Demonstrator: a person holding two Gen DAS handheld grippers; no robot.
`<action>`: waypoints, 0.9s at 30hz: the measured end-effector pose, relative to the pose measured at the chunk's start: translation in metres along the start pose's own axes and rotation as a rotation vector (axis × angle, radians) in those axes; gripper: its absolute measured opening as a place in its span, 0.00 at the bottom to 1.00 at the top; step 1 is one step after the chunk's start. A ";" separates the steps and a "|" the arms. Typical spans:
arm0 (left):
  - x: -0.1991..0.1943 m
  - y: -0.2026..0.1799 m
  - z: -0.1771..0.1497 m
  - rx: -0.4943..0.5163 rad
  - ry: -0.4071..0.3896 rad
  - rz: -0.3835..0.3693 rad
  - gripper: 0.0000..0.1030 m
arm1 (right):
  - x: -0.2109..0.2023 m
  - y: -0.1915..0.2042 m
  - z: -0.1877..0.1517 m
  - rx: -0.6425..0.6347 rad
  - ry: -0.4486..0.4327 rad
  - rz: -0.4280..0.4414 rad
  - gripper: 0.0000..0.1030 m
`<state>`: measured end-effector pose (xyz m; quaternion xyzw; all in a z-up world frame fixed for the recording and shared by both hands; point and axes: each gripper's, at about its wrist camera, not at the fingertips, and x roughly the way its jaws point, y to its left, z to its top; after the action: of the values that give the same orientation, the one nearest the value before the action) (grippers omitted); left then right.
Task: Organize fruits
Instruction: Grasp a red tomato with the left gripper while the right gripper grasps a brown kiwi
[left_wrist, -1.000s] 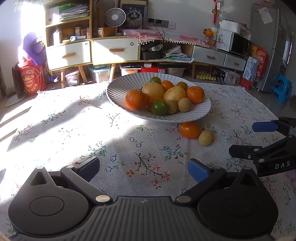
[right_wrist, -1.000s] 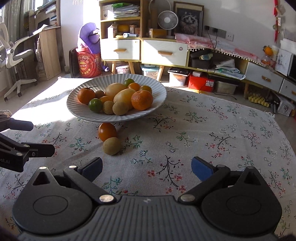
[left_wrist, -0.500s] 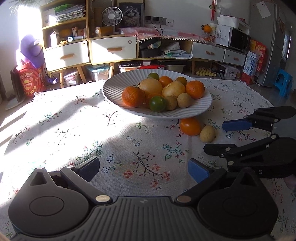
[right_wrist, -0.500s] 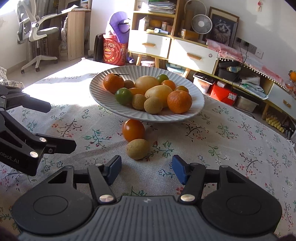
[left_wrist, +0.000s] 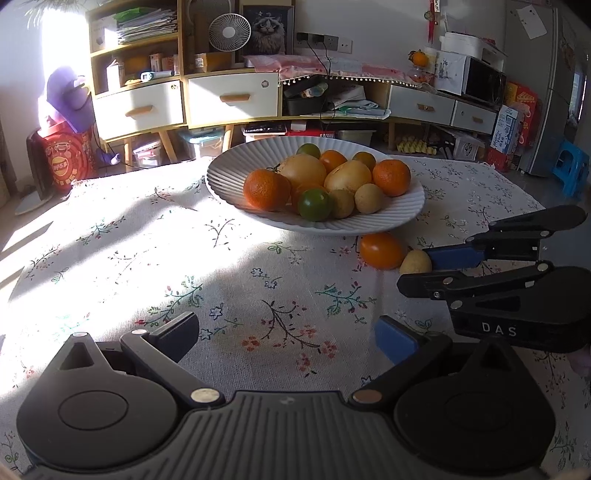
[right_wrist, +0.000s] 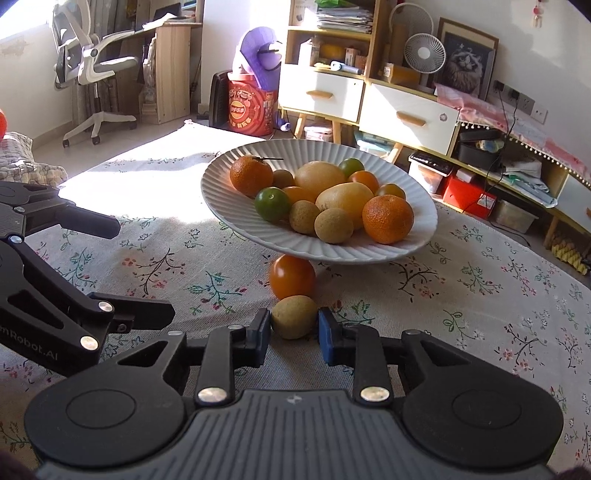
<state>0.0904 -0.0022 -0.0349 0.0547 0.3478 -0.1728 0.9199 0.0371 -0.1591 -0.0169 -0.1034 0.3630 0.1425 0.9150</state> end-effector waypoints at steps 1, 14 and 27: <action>0.001 -0.001 0.001 0.000 -0.002 0.000 0.90 | -0.001 -0.002 0.000 0.003 -0.002 0.001 0.24; 0.022 -0.027 0.017 -0.125 -0.039 -0.037 0.71 | -0.013 -0.032 -0.008 0.071 -0.004 -0.039 0.24; 0.045 -0.058 0.032 -0.240 -0.042 -0.003 0.43 | -0.015 -0.043 -0.010 0.090 -0.006 -0.048 0.24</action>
<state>0.1209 -0.0761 -0.0389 -0.0598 0.3469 -0.1324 0.9266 0.0347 -0.2051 -0.0105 -0.0706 0.3635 0.1042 0.9231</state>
